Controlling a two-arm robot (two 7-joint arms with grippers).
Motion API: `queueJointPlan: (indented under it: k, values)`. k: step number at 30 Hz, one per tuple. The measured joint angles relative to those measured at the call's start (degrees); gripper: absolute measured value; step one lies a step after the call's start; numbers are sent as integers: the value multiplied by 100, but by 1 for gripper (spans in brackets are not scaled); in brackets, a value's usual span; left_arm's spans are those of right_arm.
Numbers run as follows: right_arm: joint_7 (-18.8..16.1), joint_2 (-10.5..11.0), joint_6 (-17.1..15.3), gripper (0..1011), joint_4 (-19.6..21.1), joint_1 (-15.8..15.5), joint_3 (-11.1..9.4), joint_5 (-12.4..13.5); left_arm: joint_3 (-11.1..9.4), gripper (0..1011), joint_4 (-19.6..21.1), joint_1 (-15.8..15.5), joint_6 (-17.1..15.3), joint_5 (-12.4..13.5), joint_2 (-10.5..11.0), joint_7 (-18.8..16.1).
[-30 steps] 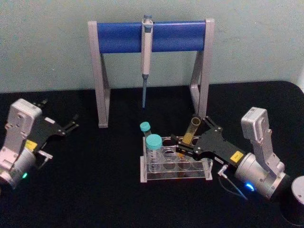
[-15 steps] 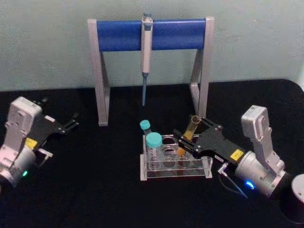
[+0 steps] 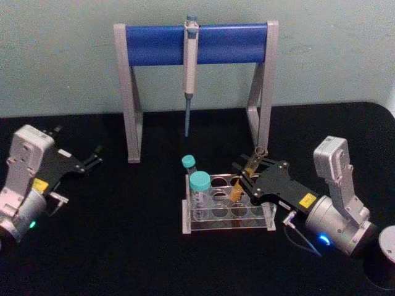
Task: Pick up the test tube from the test tube rack, shake it, then place it back into the test tube rack.
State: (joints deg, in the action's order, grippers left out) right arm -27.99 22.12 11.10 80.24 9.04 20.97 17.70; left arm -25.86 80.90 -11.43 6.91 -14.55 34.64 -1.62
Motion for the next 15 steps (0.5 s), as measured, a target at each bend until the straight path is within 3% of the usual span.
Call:
queueJointPlan:
  k: [15]
  values:
    - [2,3,-11,222,10,1,0,-4,0,1002,0,0,0,0,0,0]
